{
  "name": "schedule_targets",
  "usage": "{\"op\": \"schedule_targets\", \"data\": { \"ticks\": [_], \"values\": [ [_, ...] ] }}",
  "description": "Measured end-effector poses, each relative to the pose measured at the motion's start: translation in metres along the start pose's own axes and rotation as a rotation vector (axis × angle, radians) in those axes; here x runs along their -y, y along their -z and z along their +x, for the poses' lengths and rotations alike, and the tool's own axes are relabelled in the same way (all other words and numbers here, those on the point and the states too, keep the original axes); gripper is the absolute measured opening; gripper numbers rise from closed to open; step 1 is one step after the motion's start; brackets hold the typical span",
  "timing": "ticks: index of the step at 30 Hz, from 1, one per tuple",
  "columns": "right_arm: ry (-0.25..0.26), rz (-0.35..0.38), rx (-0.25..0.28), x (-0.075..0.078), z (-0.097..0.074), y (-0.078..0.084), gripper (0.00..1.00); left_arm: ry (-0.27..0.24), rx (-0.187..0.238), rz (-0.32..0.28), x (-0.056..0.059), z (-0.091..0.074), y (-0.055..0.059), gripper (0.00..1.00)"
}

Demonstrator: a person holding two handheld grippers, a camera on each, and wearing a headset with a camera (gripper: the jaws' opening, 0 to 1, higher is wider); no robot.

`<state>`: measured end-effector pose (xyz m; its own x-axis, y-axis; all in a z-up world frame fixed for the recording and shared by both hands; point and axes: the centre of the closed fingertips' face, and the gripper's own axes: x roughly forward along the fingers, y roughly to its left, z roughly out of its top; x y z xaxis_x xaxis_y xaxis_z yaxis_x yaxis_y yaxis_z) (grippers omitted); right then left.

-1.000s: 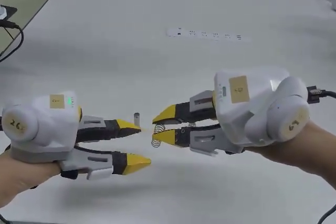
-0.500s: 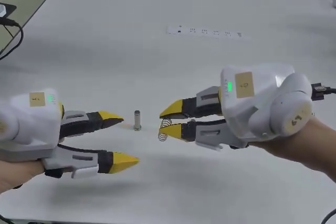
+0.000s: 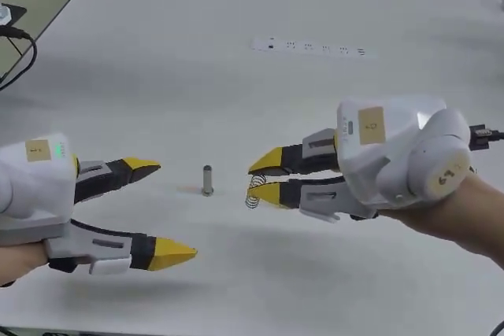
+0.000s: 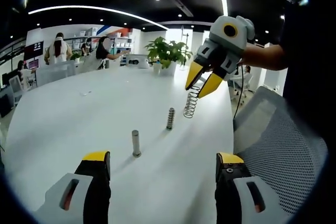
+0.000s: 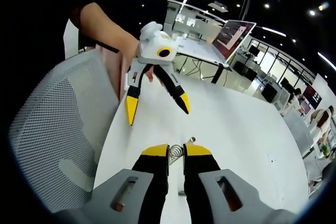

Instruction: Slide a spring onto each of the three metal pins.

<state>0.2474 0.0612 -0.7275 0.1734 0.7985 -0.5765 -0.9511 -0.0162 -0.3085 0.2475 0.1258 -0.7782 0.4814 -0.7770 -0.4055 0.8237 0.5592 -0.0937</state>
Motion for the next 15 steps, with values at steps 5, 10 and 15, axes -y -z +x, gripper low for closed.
{"op": "schedule_targets", "data": {
  "ticks": [5, 10, 15],
  "values": [
    [0.007, 0.001, 0.001, 0.003, 0.002, -0.001, 0.07, -0.02, 0.005, -0.003, -0.003, 0.001, -0.001, 0.94],
    [0.006, 0.0, -0.004, 0.007, 0.006, -0.001, 0.07, -0.032, -0.001, 0.001, -0.007, -0.001, 0.001, 0.98],
    [0.003, -0.014, -0.011, 0.011, 0.009, -0.003, 0.07, -0.042, 0.003, -0.007, -0.009, -0.003, 0.002, 0.98]
  ]
}}
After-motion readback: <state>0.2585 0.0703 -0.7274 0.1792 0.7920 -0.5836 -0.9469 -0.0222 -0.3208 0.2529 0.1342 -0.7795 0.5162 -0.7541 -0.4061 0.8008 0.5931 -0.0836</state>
